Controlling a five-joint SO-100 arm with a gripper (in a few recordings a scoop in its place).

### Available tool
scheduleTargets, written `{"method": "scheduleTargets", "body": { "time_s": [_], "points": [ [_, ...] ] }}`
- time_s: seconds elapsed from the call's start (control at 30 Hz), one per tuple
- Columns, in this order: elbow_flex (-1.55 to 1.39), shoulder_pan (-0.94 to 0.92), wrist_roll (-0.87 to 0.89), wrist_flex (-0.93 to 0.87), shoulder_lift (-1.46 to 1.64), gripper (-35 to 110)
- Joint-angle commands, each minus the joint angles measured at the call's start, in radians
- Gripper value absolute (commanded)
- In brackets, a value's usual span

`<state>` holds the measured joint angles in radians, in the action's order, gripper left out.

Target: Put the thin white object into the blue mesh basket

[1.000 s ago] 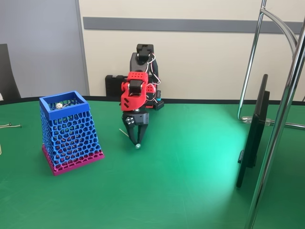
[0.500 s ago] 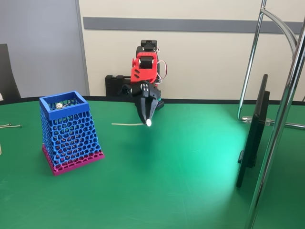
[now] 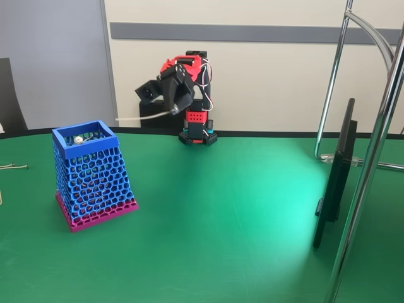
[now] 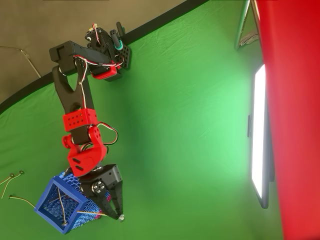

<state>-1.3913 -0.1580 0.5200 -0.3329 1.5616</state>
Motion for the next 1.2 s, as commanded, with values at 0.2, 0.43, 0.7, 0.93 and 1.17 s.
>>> {"method": "scheduleTargets", "body": {
  "time_s": [0.2, 0.43, 0.7, 0.93, 1.17],
  "points": [
    [0.051, -0.241, 0.186, 0.011, 0.049, 0],
    [0.186, -0.341, 0.316, -0.094, -0.084, 0],
    [0.396, -0.279, 0.411, -0.282, -0.181, 0],
    [0.480, -0.262, 0.457, -0.304, -0.259, 0],
    [0.282, -0.368, 0.603, -0.212, -0.189, 3]
  ]
}}
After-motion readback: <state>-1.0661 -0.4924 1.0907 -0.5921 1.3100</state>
